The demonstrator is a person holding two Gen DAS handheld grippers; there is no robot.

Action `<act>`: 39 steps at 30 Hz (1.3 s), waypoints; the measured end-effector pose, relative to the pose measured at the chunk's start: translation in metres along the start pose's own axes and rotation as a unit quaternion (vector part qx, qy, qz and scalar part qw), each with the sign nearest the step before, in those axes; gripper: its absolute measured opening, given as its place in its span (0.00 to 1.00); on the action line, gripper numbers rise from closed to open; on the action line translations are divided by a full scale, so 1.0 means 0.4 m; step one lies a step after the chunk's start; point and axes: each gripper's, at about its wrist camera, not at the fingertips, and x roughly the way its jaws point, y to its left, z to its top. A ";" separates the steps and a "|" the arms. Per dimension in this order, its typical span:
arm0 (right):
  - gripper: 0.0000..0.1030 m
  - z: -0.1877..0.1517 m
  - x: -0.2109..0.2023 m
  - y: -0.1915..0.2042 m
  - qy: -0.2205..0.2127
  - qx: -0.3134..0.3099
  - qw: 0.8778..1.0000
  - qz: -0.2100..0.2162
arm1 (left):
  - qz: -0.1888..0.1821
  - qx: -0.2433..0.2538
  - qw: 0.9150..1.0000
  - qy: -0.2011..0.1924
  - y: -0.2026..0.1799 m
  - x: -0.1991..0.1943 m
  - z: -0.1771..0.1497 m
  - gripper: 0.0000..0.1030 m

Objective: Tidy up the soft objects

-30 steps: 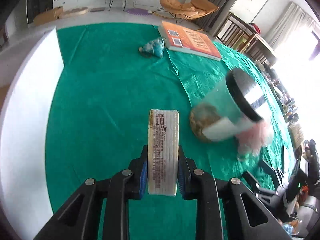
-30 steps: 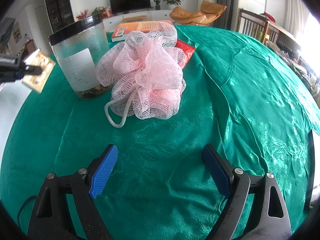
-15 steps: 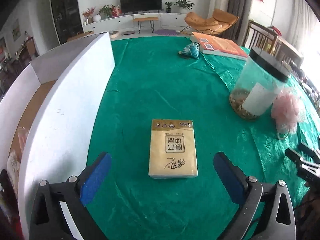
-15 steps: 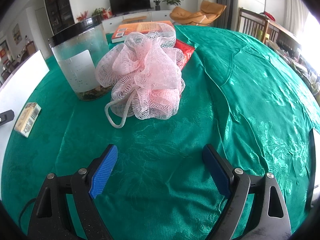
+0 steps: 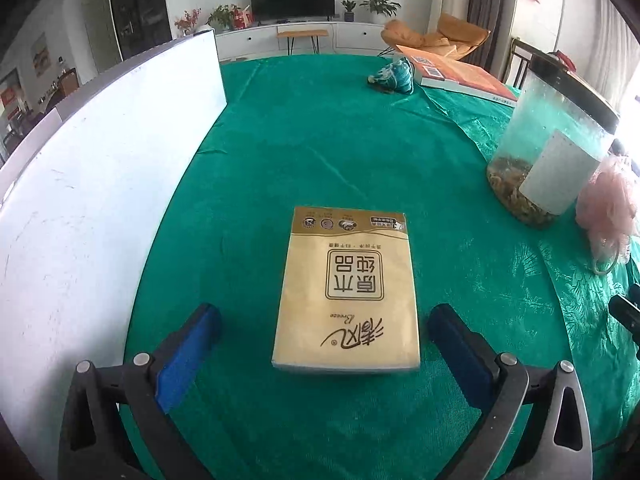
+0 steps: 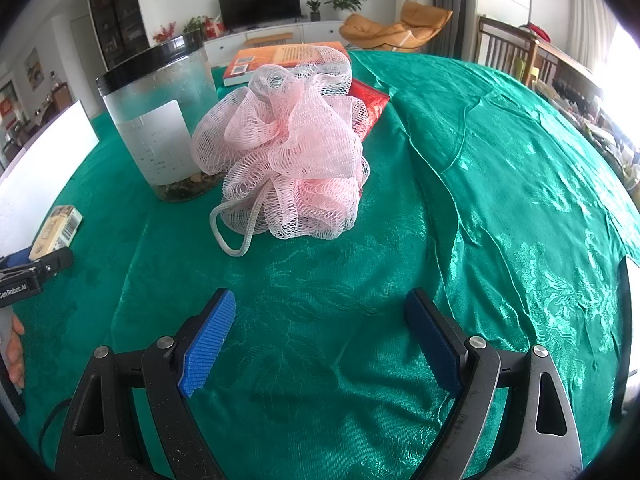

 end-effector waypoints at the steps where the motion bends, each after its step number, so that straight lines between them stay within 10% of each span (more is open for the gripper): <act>1: 0.87 0.000 0.001 0.001 0.000 -0.001 1.000 -0.001 | 0.000 0.000 1.000 0.000 0.000 0.000 0.000 1.00; 27: 0.86 -0.001 0.000 0.001 -0.001 0.001 1.000 -0.002 | 0.000 0.000 1.000 0.000 -0.001 -0.002 -0.001 1.00; 34: 0.85 0.016 -0.110 -0.032 -0.103 0.047 0.992 0.048 | 0.000 -0.001 1.000 0.001 -0.001 -0.001 -0.005 1.00; 39: 0.85 0.129 -0.095 0.053 -0.089 0.005 0.995 0.041 | -0.008 0.007 1.000 0.024 0.002 0.001 0.009 1.00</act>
